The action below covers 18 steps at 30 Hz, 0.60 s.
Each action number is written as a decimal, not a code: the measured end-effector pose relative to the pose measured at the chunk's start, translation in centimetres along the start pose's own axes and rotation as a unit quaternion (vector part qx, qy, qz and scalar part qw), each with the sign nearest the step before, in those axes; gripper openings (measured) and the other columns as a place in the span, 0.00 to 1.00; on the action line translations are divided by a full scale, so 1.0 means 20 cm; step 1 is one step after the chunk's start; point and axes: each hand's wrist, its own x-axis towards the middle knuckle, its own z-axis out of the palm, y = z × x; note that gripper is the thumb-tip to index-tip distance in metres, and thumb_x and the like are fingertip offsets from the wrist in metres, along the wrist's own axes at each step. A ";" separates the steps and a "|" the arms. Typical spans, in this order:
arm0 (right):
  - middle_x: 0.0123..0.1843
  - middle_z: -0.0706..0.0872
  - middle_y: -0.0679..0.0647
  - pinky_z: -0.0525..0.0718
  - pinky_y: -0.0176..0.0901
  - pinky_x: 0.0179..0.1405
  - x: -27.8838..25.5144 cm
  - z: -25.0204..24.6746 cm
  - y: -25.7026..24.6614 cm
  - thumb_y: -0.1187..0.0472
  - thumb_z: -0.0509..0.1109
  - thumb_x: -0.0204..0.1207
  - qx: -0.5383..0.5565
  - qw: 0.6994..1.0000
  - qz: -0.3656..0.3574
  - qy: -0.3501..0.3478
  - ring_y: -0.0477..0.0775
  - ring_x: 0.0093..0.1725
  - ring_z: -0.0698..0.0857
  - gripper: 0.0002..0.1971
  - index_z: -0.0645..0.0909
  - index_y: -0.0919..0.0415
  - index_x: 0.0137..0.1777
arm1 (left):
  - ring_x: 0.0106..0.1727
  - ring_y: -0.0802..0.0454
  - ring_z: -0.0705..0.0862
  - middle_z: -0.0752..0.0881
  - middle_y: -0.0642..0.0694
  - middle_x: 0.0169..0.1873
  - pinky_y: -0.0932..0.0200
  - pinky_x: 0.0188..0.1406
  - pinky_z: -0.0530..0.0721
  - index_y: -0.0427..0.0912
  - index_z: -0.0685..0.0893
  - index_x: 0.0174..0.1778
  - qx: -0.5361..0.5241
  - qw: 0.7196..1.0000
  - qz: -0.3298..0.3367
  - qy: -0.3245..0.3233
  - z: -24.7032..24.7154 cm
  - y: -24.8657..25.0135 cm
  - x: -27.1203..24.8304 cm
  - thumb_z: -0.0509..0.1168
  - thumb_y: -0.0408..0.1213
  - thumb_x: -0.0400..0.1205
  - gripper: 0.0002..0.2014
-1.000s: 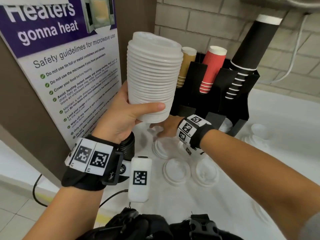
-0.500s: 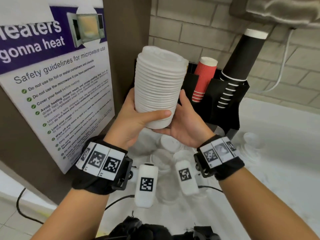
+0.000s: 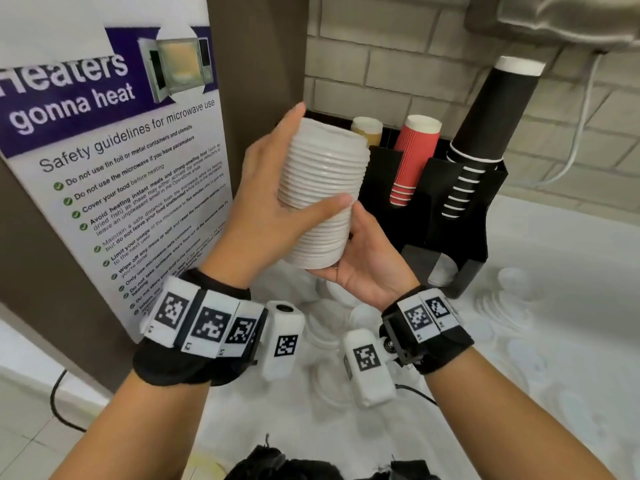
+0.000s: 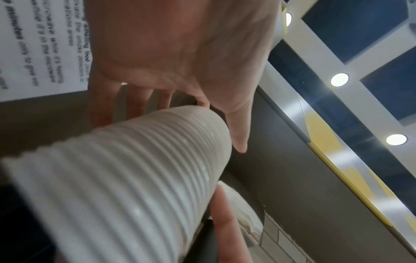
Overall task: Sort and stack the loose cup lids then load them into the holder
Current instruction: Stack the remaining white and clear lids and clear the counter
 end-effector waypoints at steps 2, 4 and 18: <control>0.71 0.81 0.63 0.82 0.65 0.63 0.00 -0.02 0.01 0.45 0.68 0.75 0.026 1.000 -0.002 -0.002 0.65 0.70 0.79 0.32 0.72 0.59 0.76 | 0.71 0.72 0.65 0.67 0.51 0.72 0.77 0.66 0.64 0.61 0.67 0.79 0.032 0.999 0.000 0.004 -0.03 0.00 0.03 0.69 0.61 0.73 0.37; 0.70 0.81 0.64 0.82 0.65 0.62 0.00 -0.03 0.03 0.52 0.72 0.71 0.069 0.998 -0.002 -0.005 0.67 0.70 0.80 0.28 0.78 0.63 0.71 | 0.72 0.60 0.69 0.68 0.50 0.70 0.69 0.68 0.68 0.54 0.75 0.73 0.066 0.998 0.001 0.025 -0.07 0.00 0.03 0.69 0.54 0.79 0.26; 0.75 0.71 0.67 0.76 0.74 0.64 0.13 -0.04 0.34 0.83 0.44 0.68 0.018 0.978 0.103 0.179 0.73 0.71 0.74 0.39 0.67 0.58 0.78 | 0.66 0.44 0.78 0.82 0.45 0.64 0.52 0.62 0.72 0.41 0.84 0.62 0.260 0.940 -0.178 -0.126 -0.20 -0.07 -0.10 0.54 0.49 0.87 0.20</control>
